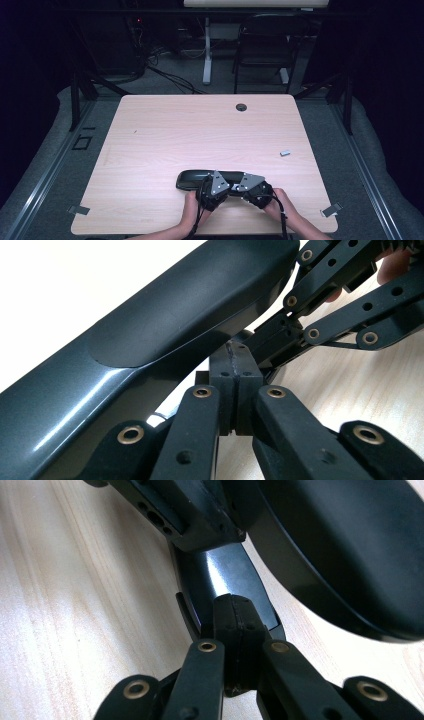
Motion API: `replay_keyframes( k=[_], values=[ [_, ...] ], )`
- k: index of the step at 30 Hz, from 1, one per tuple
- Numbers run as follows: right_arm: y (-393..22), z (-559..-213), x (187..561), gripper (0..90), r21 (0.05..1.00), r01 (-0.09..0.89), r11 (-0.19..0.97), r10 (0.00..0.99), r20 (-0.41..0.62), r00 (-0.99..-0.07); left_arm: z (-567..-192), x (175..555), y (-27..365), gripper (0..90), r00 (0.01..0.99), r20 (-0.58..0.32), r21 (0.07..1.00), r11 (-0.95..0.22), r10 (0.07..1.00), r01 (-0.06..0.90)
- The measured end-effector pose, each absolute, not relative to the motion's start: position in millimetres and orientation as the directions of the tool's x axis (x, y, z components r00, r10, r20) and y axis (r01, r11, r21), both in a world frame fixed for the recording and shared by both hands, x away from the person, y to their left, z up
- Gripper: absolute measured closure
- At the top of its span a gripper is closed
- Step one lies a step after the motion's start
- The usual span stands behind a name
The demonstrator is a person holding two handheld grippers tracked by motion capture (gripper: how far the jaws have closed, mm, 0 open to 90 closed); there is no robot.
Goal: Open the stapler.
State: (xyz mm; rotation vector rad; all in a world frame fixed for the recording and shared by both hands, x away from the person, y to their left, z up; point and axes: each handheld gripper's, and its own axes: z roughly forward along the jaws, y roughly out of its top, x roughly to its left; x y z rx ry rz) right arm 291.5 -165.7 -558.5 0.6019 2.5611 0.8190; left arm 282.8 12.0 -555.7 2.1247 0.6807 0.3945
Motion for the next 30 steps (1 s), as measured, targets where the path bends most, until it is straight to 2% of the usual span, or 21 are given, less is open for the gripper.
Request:
replay_keyframes(
  k=[6, 8, 13, 19, 30],
  values=[
    [-166.7, -559.5, 292.1, 90.0, 0.632, 0.297, 0.716, 0.519, -0.197, -0.832, -555.4, 281.9, 12.7, 90.0, 0.796, 0.034, 0.81, -0.484, 0.604, 0.332],
    [-167.6, -556.5, 293.9, 90.0, 0.603, 0.296, 0.741, 0.5, -0.201, -0.843, -555.7, 280.9, 12.0, 90.0, 0.792, 0.039, 0.81, -0.483, 0.609, 0.332],
    [-165.9, -558.2, 293.5, 90.0, 0.625, 0.322, 0.711, 0.532, -0.18, -0.827, -557.5, 280.6, 8.4, 90.0, 0.788, 0.037, 0.817, -0.473, 0.614, 0.33],
    [-167.2, -557.0, 294.0, 90.0, 0.614, 0.326, 0.719, 0.53, -0.181, -0.829, -561.0, 279.6, 7.1, 90.0, 0.776, -0.017, 0.841, -0.411, 0.631, 0.353],
    [-170.6, -557.3, 296.7, 90.0, 0.628, 0.348, 0.696, 0.543, -0.142, -0.828, -559.8, 276.8, 6.2, 90.0, 0.772, 0.004, 0.844, -0.416, 0.636, 0.339]
  ],
)
